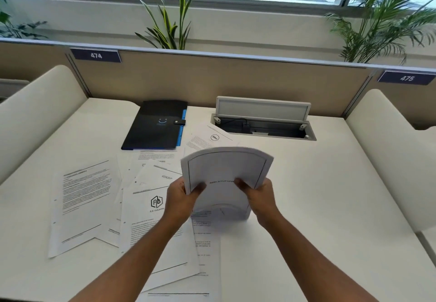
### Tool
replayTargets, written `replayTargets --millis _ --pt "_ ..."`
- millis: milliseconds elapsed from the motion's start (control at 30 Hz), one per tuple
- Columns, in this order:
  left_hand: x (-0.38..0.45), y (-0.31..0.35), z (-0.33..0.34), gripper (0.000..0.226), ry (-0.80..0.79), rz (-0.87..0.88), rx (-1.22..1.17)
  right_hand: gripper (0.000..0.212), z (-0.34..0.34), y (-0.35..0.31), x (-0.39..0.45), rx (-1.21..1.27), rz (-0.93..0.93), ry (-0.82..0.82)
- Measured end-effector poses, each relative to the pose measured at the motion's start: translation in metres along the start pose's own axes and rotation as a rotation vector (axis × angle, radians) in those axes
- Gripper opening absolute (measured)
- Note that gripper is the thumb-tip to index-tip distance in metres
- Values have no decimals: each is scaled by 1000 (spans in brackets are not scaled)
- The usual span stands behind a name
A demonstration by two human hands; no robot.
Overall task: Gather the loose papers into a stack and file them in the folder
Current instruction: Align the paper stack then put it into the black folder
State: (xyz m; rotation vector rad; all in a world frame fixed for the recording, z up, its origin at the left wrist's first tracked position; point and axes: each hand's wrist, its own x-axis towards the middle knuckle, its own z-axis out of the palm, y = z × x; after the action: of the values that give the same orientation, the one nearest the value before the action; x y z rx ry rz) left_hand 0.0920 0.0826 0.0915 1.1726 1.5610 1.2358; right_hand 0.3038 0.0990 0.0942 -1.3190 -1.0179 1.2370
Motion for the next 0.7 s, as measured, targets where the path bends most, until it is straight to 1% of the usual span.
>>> replayTargets --millis 33,67,133,200,233,267,333,367,400,467,500,533,633,700 --pt "2 -2 -3 23 15 13 16 19 -5 -2 3 48 14 41" --pt "3 -5 -6 28 40 12 32 21 -10 -5 5 108 24 73" --pt "1 -13 -10 45 116 -43 18 35 -17 -11 9 257 42 106" --pt "-2 -19 -10 57 191 -181 -64 48 -18 -14 9 445 98 119" --pt "-4 -21 -9 59 193 -271 -118 52 -18 -15 9 528 143 122" --pt "-5 -23 -7 60 159 -351 -190 54 -17 -15 9 592 195 123" --pt "-10 -28 -1 66 12 -430 -371 53 -15 -12 5 681 301 103" --pt "-13 -28 4 68 -66 -431 -457 52 -12 -10 2 712 350 82" --pt "-16 -25 8 66 -110 -408 -520 51 -10 -8 0 725 387 59" --pt "-18 -21 13 52 -95 -352 -578 51 -9 -2 -4 735 417 18" --pt "-16 -19 13 46 -57 -333 -581 52 -12 -2 -4 743 414 7" --pt "-14 -17 11 41 -8 -315 -535 50 -19 -3 -1 758 396 4" --pt "-5 -17 -11 31 109 -241 -218 40 -57 -12 16 773 266 -34" --pt "-1 -15 -27 31 131 -168 -126 38 -83 -23 26 614 193 -98"
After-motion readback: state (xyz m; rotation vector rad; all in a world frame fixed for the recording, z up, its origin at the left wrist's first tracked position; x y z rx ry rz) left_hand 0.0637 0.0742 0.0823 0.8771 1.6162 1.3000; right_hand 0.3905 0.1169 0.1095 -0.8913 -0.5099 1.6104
